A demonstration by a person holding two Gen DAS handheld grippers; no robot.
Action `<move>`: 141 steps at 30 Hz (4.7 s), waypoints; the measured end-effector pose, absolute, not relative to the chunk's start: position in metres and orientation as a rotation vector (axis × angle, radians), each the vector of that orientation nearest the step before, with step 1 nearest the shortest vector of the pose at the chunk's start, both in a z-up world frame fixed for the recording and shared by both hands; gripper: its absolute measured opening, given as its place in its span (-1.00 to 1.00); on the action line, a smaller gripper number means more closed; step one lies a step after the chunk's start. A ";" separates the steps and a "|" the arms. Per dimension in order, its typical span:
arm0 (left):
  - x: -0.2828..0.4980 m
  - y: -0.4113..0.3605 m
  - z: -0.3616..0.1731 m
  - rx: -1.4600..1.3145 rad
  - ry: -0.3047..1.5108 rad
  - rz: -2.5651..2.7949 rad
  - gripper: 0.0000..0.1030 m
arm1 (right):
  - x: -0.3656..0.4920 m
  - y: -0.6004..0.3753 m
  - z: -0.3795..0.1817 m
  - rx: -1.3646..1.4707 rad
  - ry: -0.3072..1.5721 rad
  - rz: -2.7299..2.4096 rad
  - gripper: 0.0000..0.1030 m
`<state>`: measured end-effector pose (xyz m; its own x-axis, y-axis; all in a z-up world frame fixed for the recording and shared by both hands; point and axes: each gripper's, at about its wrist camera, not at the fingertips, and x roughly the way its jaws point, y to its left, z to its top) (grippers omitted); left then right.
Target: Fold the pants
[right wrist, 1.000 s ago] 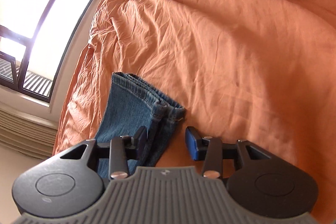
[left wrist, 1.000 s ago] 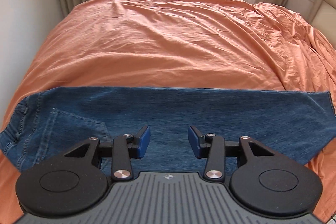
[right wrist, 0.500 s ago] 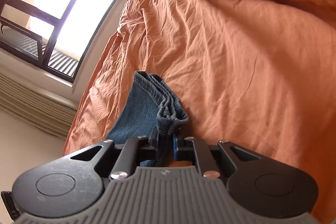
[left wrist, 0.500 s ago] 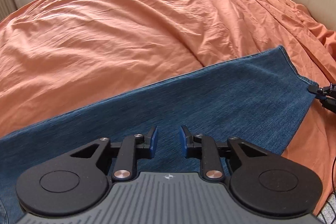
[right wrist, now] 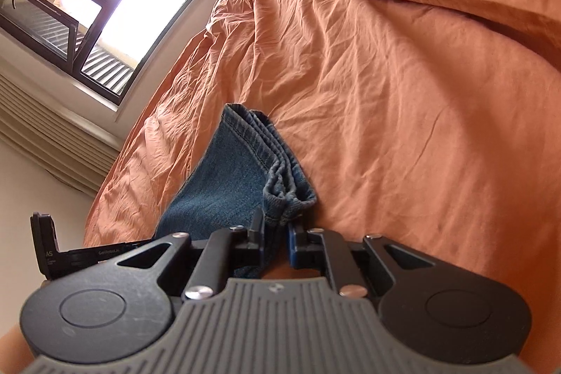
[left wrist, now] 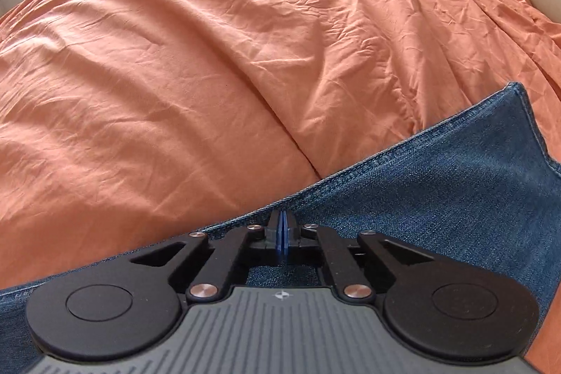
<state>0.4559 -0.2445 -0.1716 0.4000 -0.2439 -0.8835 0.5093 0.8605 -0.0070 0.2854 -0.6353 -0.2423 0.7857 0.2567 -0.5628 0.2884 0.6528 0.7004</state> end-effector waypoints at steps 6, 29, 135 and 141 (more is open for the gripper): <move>0.446 -0.237 -0.158 0.244 1.046 -0.479 -0.91 | 0.288 -0.636 -0.245 0.897 0.706 -0.045 -0.86; 0.282 -0.194 -0.150 0.000 1.157 -0.638 -0.92 | 0.297 -0.603 -0.183 0.658 0.714 -0.104 -0.90; 0.357 0.046 -0.128 -0.237 0.904 -0.284 -0.58 | 0.390 -0.328 -0.168 0.038 0.842 0.340 -0.92; 0.310 0.027 -0.129 -0.138 0.936 -0.327 -0.59 | 0.327 -0.317 -0.173 -0.027 0.827 0.341 -0.90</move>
